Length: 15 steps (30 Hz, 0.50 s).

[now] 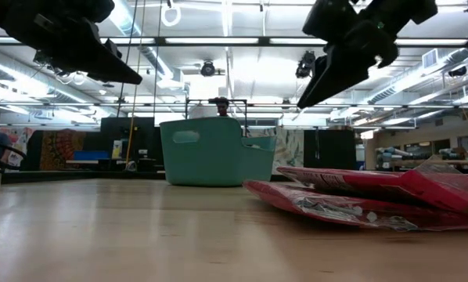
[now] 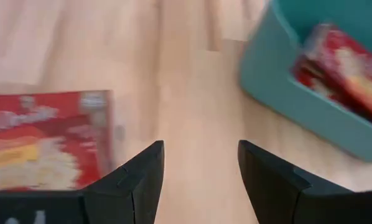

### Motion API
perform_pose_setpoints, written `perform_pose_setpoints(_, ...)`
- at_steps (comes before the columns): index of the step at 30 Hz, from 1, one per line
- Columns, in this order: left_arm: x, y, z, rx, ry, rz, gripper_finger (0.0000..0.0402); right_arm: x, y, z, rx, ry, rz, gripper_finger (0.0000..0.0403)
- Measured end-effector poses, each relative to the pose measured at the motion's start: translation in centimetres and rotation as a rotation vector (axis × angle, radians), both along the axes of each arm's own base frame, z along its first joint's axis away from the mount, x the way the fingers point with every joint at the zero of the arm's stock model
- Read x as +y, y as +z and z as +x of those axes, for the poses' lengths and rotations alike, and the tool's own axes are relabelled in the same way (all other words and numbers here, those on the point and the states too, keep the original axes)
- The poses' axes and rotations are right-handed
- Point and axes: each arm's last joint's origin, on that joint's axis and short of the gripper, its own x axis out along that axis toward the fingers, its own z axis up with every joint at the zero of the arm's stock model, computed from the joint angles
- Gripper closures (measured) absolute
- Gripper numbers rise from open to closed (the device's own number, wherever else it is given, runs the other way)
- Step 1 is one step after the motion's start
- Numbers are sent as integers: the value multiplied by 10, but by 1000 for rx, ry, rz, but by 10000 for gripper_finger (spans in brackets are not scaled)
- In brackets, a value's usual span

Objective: Sort popcorn bags into baskets
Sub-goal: Put the popcorn bag into the green bin

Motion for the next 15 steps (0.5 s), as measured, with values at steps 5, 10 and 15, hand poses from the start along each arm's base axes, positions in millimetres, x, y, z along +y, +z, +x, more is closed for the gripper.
perform_pose_setpoints(5,0,0,0,-5,-2,1,296,13,0,-2,3,31,90,193)
perform_pose_setpoints(10,-1,3,1,-27,-14,21,296,25,-3,-1,-2,22,137,193)
perform_pose_setpoints(15,-1,6,3,-61,-27,20,296,44,-20,3,54,-7,206,193)
